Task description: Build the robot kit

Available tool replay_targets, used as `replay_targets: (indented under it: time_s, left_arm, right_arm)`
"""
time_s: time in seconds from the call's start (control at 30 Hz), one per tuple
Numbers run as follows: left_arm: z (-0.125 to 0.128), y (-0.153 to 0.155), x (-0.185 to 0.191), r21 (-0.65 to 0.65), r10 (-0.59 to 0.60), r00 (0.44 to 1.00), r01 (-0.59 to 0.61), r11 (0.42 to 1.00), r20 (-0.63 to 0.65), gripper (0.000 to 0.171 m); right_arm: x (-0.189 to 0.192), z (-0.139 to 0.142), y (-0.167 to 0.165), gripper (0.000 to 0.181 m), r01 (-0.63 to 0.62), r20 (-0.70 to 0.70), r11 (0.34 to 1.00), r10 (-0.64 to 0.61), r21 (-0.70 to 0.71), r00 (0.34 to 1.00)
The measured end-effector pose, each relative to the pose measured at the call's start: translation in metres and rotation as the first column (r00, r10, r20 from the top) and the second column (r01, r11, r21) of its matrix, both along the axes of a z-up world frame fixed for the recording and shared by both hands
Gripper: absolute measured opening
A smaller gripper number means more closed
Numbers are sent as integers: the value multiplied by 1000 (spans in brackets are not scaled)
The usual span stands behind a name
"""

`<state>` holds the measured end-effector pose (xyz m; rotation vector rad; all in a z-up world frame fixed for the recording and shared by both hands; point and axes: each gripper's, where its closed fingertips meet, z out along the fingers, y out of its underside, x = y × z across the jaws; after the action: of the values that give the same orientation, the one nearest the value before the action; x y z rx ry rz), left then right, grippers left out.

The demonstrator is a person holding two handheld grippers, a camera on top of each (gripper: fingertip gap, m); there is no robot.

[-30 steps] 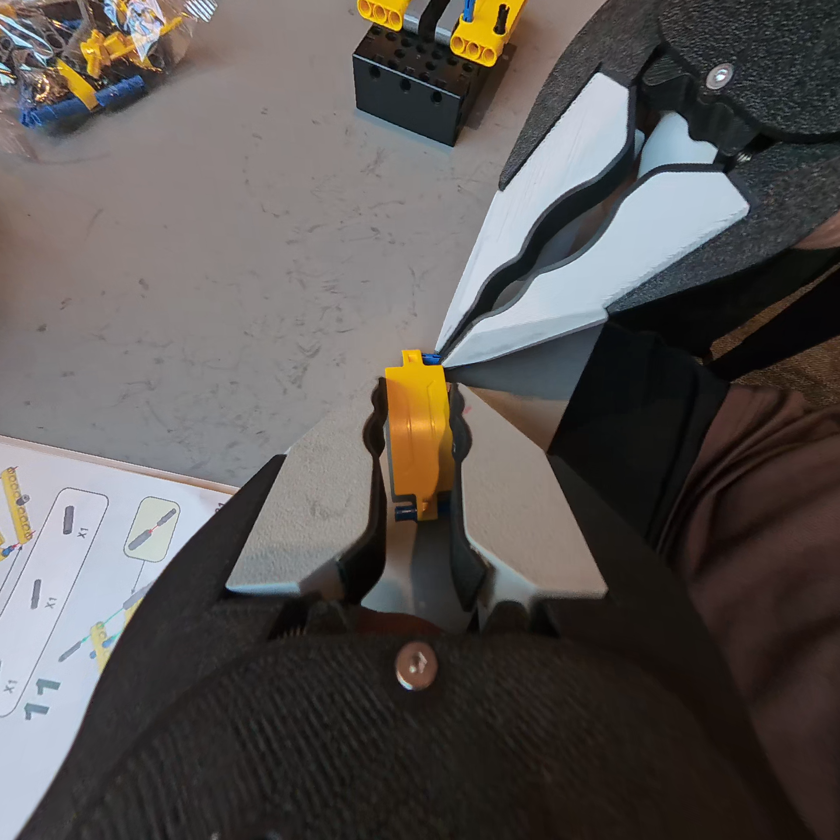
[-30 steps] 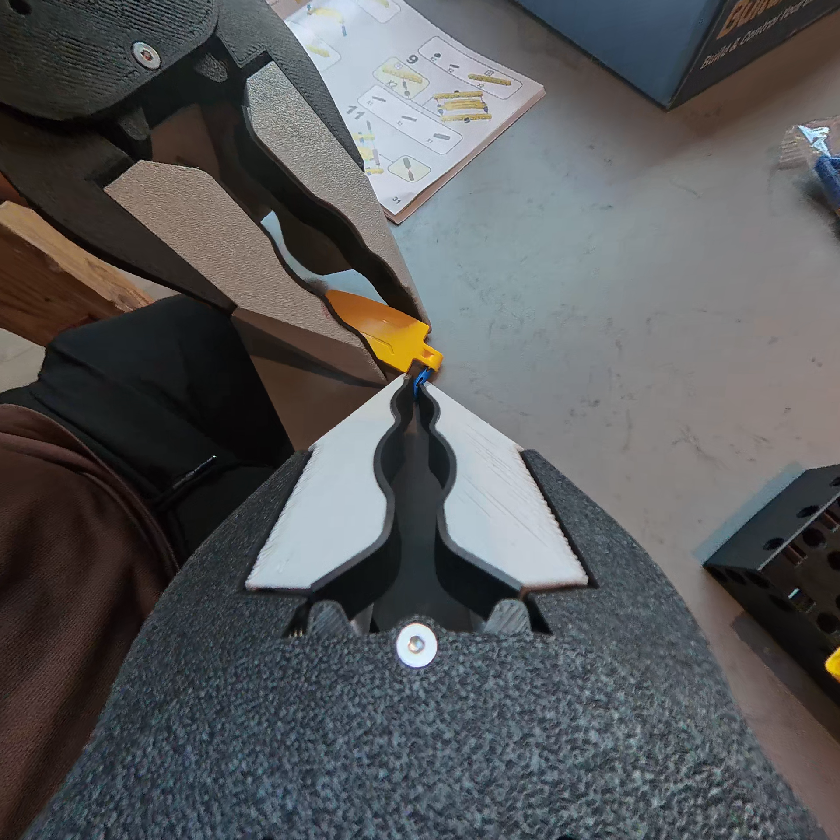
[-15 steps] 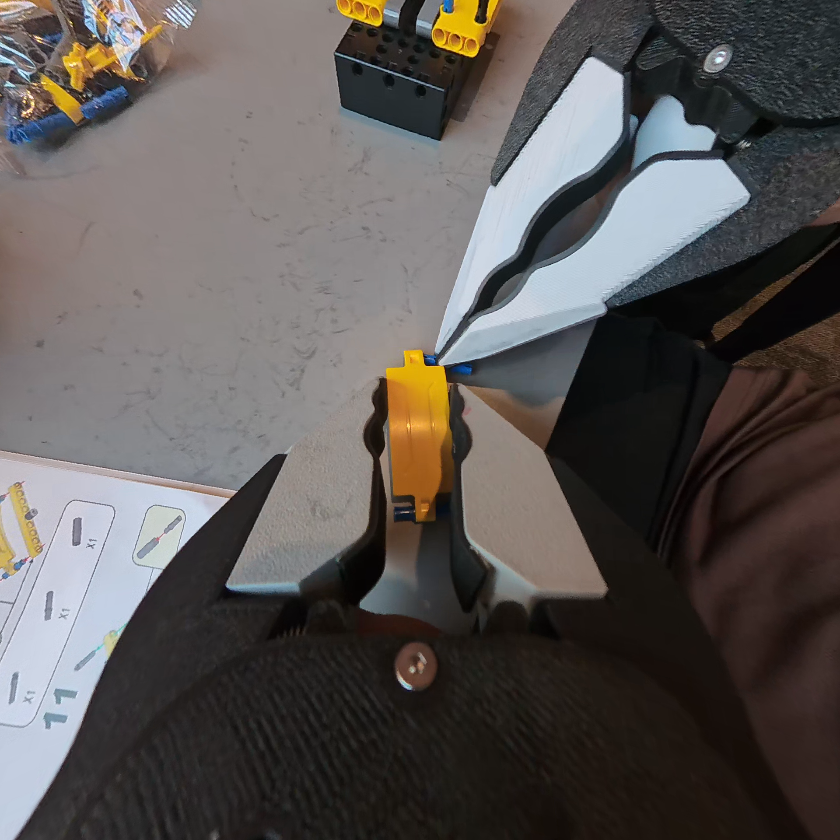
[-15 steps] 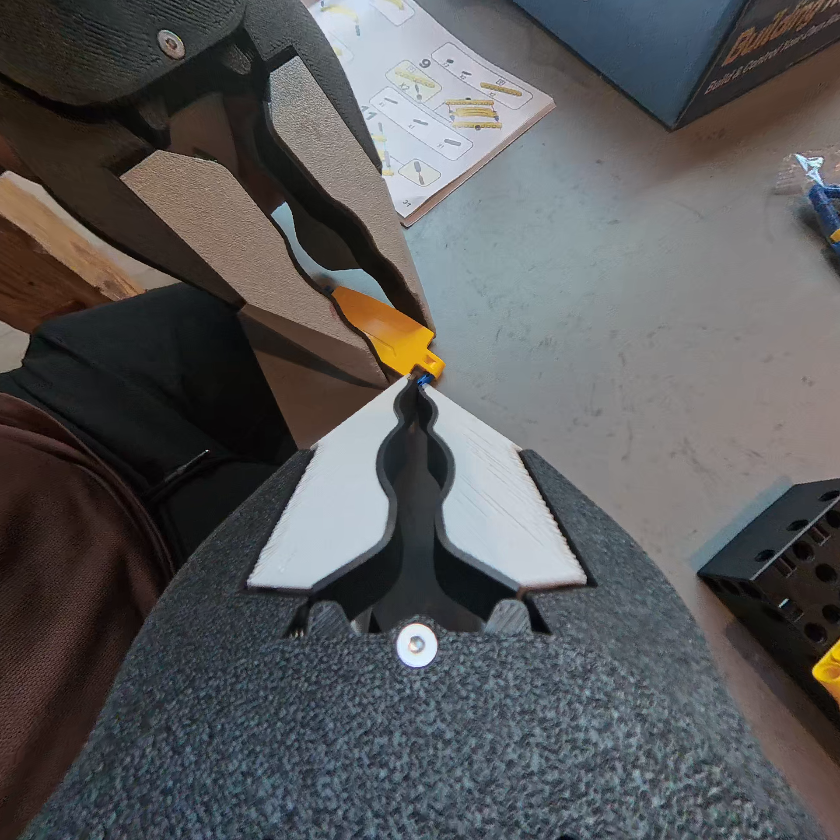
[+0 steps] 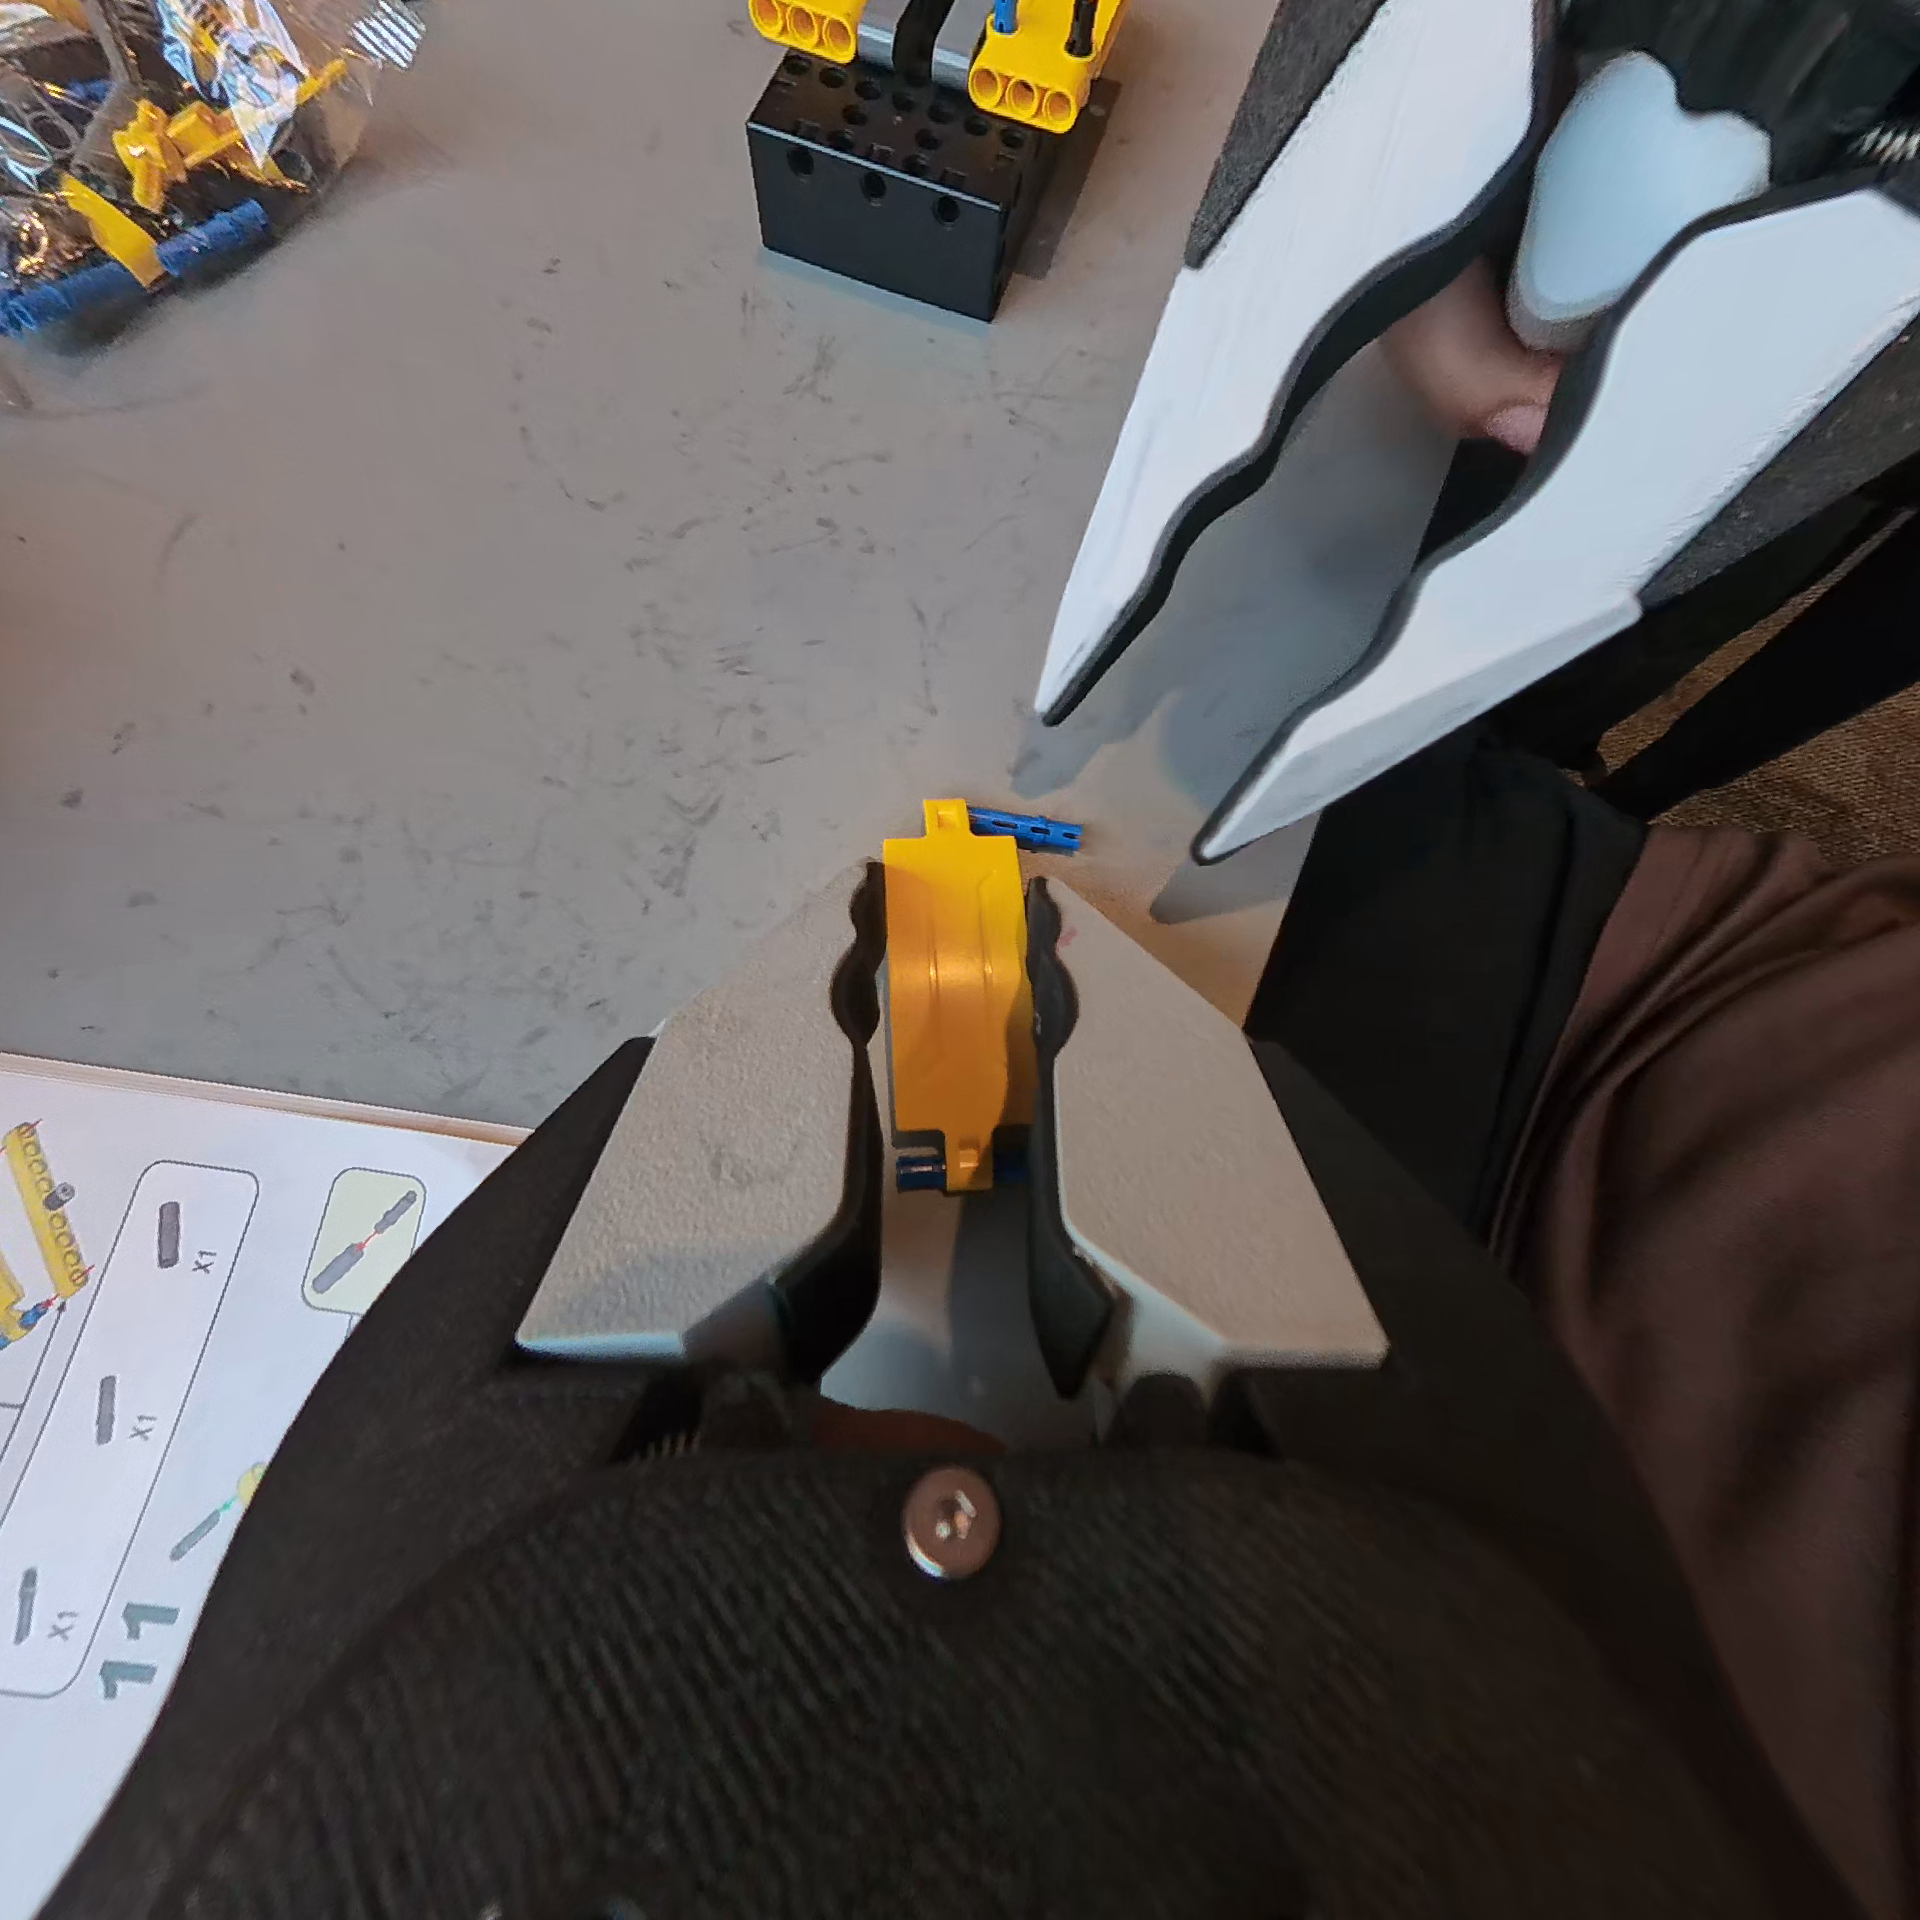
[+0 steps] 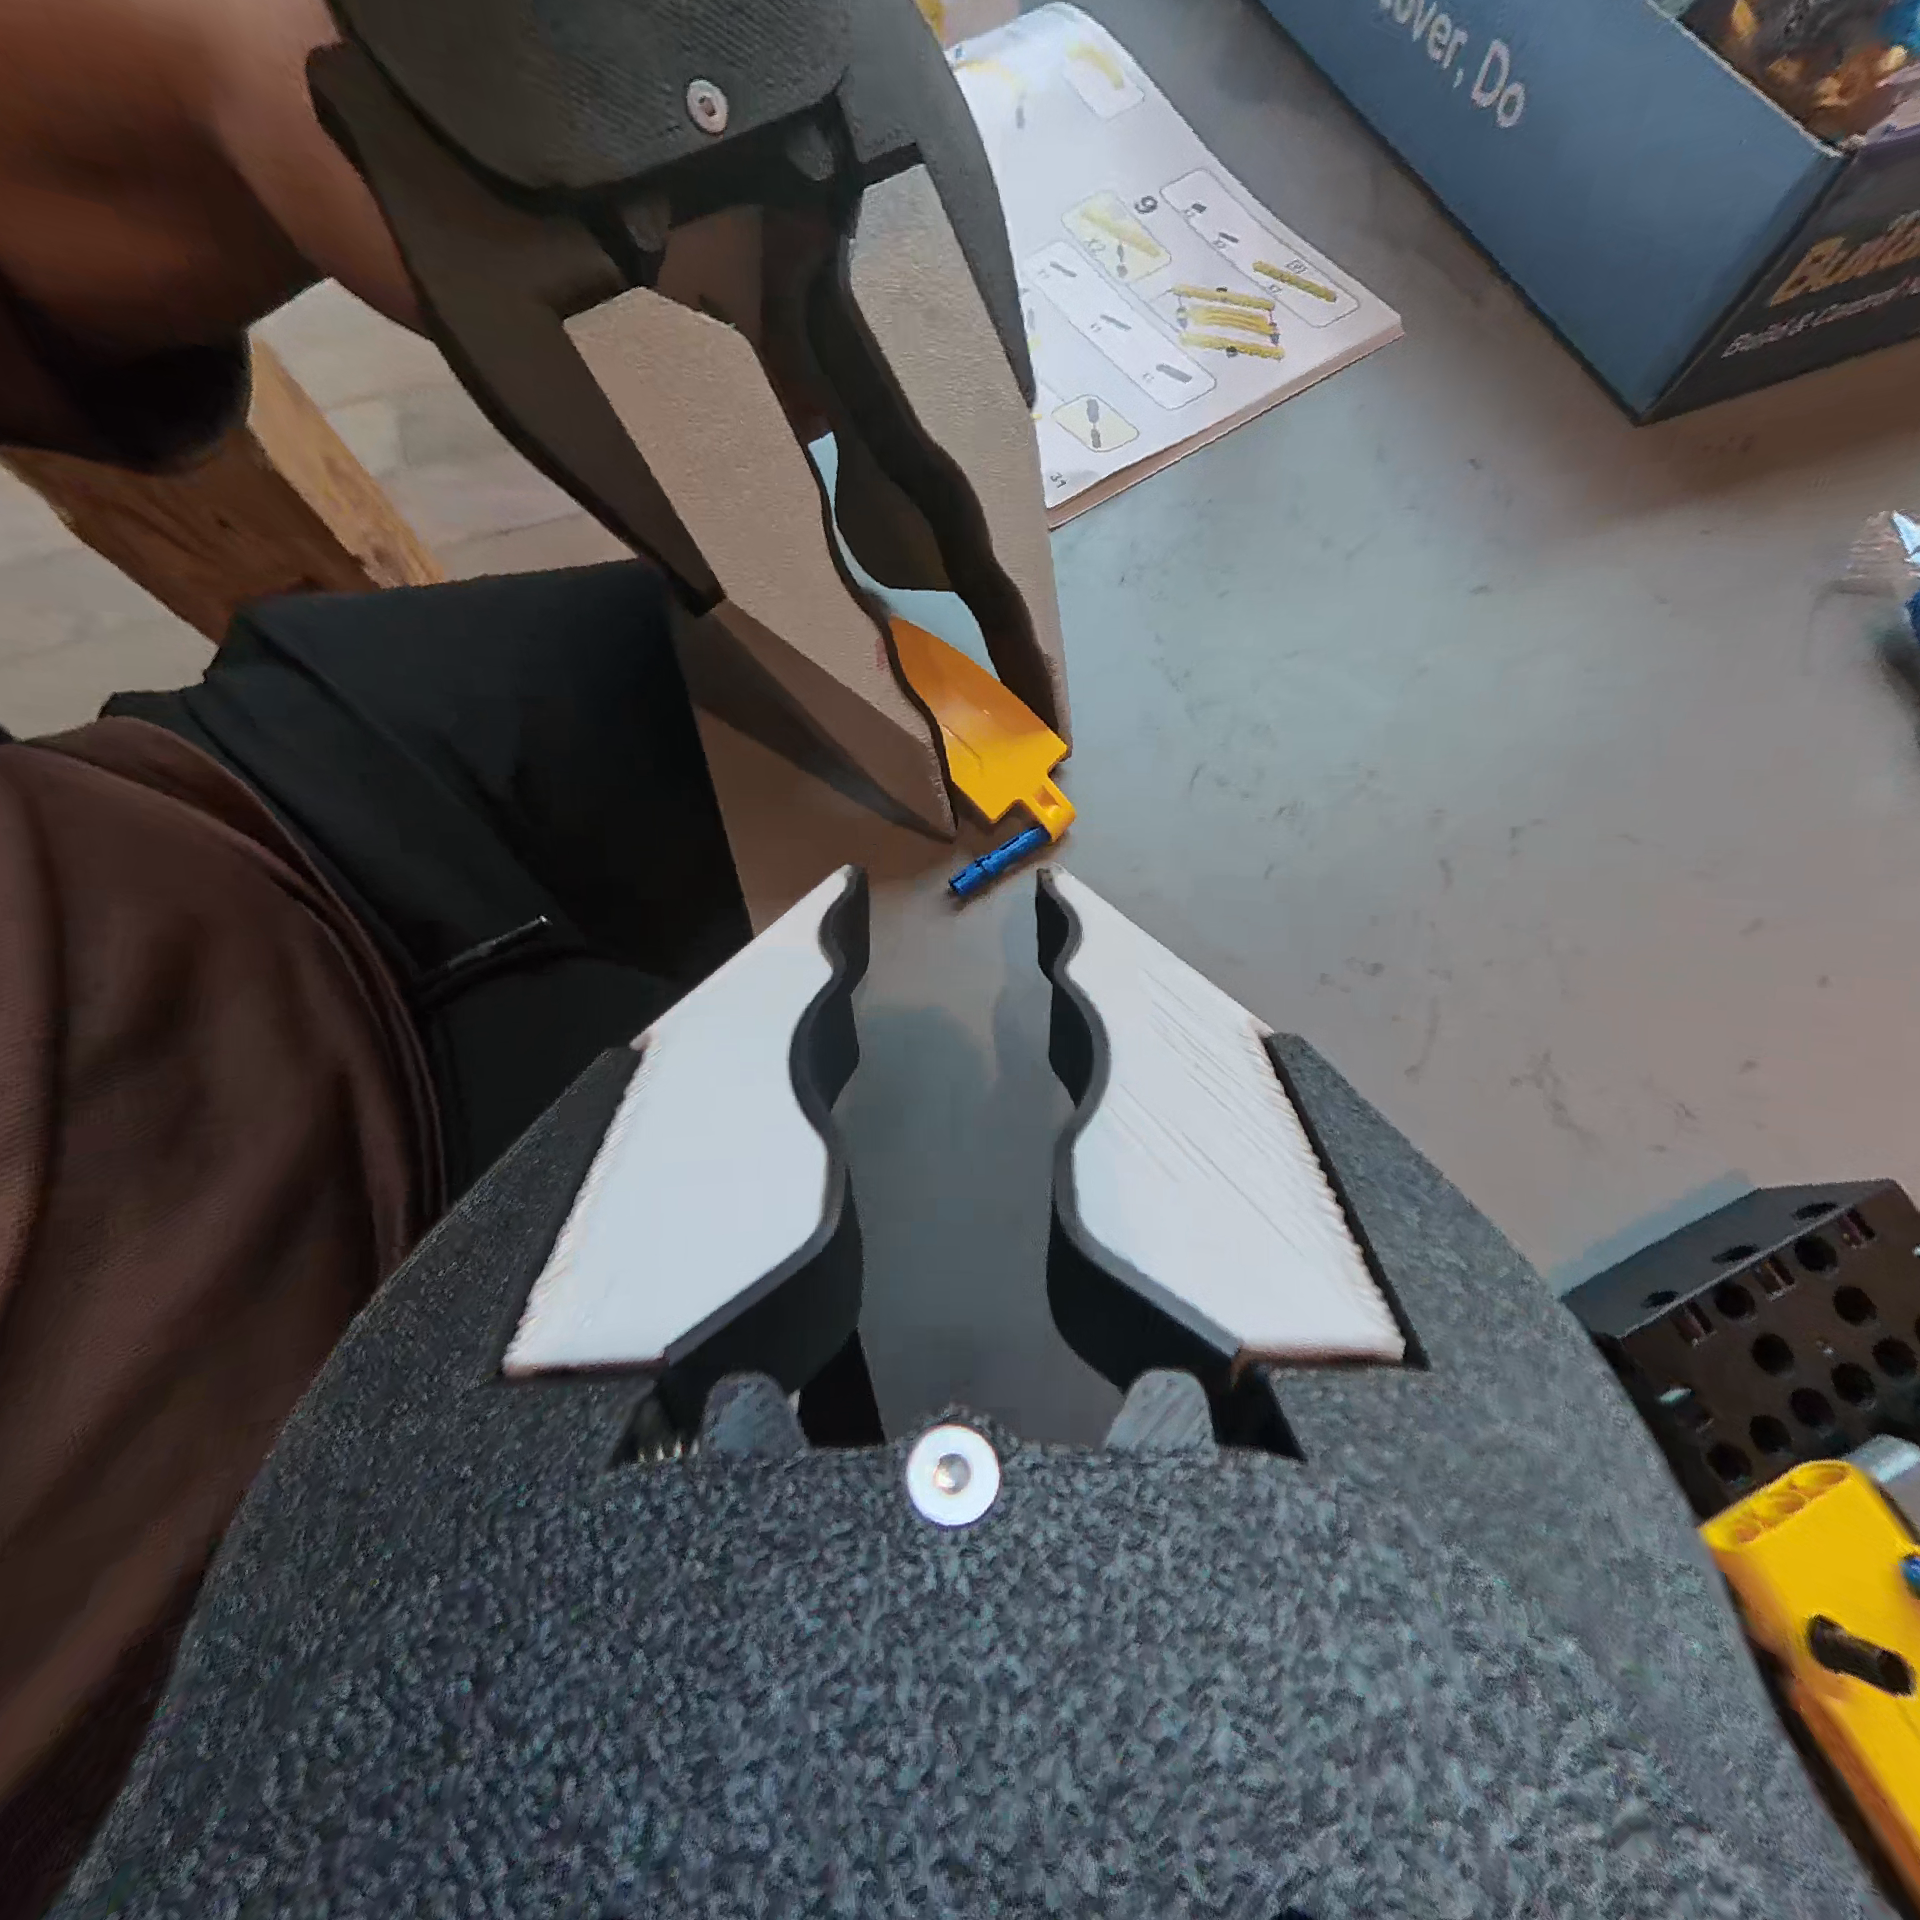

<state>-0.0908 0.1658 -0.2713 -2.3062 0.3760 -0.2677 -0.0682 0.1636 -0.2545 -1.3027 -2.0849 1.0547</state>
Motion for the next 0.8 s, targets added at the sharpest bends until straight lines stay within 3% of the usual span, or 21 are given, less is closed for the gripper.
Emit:
replay_targets:
  time_s: [0.1, 0.17, 0.27, 0.5, 0.67, 0.8]
  left_arm:
    - [0, -1, 0, 0, -13, 1000, 13, 1000, -6, 24]
    - [0, -1, 0, 0, -18, 1000, 18, 1000, -6, 24]
    - [0, -1, 0, -2, -23, 1000, 23, 1000, -5, 24]
    - [0, -1, 3, -3, -45, 999, 45, 999, -1, 24]
    - [0, -1, 4, -1, -63, 998, 63, 998, -14, 24]
    - [-1, -2, 4, 6, -155, 987, 156, 988, -49, 24]
  right_arm:
    - [-4, 3, 21, 30, -24, -41, 973, 34, 230, 999]
    - [-3, 5, 13, 29, -114, -38, 964, 127, 241, 991]
    - [-10, -7, 14, 36, -164, 0, 946, 170, 278, 985]
    - [-14, -12, 7, 37, -250, -6, 937, 259, 244, 966]
    - [-9, -15, 0, 20, -329, 14, 921, 333, 210, 943]
    - [-14, -14, 6, 40, -312, 29, 936, 312, 163, 950]
